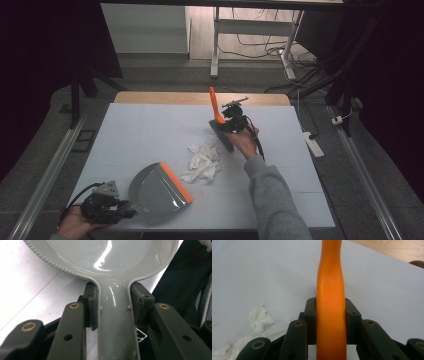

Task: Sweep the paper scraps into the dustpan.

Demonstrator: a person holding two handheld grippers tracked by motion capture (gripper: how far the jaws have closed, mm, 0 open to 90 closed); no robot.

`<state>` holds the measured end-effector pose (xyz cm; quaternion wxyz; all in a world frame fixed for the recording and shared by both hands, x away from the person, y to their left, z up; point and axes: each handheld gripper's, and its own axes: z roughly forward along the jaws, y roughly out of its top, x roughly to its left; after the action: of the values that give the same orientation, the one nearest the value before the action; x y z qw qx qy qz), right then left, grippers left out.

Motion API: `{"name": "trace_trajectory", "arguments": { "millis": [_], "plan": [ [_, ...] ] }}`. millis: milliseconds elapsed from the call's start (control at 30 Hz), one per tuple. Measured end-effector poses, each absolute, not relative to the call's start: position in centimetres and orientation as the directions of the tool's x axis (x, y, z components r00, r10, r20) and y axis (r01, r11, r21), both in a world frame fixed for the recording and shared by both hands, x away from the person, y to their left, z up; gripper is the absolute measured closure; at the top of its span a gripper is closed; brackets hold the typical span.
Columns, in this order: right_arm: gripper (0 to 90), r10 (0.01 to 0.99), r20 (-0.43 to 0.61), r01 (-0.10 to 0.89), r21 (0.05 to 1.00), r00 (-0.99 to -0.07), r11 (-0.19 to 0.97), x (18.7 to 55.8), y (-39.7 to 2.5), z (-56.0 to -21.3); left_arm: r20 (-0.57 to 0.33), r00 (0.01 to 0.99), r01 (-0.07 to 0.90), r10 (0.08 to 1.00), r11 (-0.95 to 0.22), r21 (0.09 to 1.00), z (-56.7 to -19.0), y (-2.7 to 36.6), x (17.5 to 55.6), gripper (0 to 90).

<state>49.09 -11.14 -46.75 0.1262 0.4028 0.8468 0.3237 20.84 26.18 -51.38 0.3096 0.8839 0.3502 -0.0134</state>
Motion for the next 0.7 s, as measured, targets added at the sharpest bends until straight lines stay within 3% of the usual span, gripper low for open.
{"name": "trace_trajectory", "arguments": {
  "millis": [700],
  "plan": [
    [70.2,0.669,0.018,0.535,0.618,-0.743,0.576,46.7,-7.3,-47.3,-0.25,0.746,0.641,0.617,-0.564,0.521,-51.7,25.8,21.3,62.0]
  ]
}}
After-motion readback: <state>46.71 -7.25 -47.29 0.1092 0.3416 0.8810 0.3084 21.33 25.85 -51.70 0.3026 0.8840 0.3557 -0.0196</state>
